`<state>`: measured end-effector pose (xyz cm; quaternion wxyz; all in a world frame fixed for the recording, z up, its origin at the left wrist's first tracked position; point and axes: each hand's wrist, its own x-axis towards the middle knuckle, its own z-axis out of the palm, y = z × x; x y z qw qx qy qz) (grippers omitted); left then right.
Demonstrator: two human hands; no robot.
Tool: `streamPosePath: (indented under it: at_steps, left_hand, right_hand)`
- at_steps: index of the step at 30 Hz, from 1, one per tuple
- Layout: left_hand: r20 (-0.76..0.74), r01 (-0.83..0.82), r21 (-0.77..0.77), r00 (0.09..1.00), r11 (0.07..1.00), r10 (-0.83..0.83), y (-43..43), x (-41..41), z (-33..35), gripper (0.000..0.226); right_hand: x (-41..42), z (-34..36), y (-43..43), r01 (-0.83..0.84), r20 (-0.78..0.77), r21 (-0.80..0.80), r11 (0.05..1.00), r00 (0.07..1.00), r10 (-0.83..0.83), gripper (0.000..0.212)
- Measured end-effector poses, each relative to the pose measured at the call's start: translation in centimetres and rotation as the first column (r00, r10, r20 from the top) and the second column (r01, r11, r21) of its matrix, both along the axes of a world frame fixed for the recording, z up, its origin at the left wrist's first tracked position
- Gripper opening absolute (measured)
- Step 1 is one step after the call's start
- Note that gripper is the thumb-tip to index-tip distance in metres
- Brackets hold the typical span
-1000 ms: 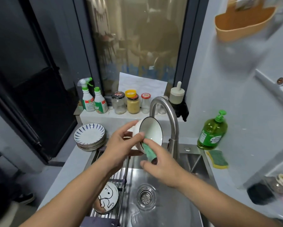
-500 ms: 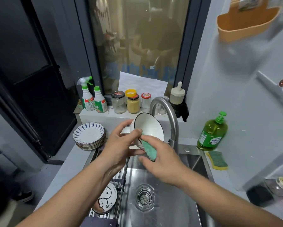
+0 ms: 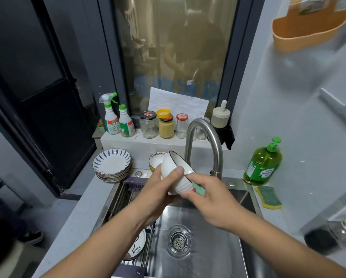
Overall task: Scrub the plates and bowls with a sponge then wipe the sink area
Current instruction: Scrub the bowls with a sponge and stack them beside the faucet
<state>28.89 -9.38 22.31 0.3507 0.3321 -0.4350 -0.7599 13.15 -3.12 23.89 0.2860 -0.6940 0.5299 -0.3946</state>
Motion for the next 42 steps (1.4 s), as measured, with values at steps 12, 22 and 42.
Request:
streamPosePath:
  at_steps: [12,22,42]
  left_hand:
    - [-0.094,0.403,0.340,0.914,0.850,-0.395,-2.1,1.8,1.7,0.111]
    - [-0.122,0.174,0.222,0.981,0.959,-0.149,0.1,0.4,0.0,0.082]
    - [-0.062,0.190,0.183,0.981,0.965,-0.182,0.6,0.2,-0.7,0.088]
  right_hand:
    - [-2.4,-0.1,0.2,-0.205,-0.456,-0.279,0.938,0.888,0.059,0.025]
    - [0.8,0.3,1.7,-0.046,0.045,0.001,0.999,0.998,0.046,0.010]
    - [-0.3,-0.1,1.7,0.000,0.118,0.098,0.995,0.993,-0.012,0.013]
